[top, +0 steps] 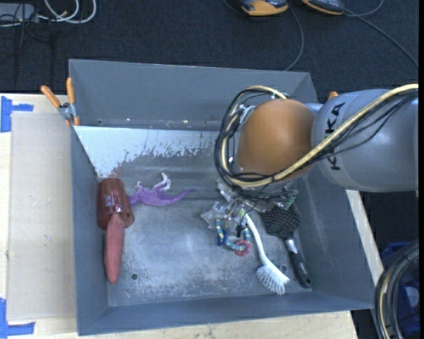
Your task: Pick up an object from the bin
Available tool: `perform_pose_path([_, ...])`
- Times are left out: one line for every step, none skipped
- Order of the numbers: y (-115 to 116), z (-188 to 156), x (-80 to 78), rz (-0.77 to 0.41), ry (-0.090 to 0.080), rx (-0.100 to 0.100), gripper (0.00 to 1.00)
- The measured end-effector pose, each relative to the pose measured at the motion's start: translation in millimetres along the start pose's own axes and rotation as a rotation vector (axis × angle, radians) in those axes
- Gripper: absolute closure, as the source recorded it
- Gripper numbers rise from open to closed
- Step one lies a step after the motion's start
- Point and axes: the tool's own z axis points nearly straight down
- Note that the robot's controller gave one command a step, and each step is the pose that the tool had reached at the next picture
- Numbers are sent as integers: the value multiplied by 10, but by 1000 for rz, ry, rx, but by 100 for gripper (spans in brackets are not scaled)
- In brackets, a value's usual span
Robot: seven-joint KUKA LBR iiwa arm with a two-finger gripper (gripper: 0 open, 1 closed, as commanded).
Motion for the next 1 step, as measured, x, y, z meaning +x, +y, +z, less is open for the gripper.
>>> perform_pose_path([5,-268,-2,1,0,0,100])
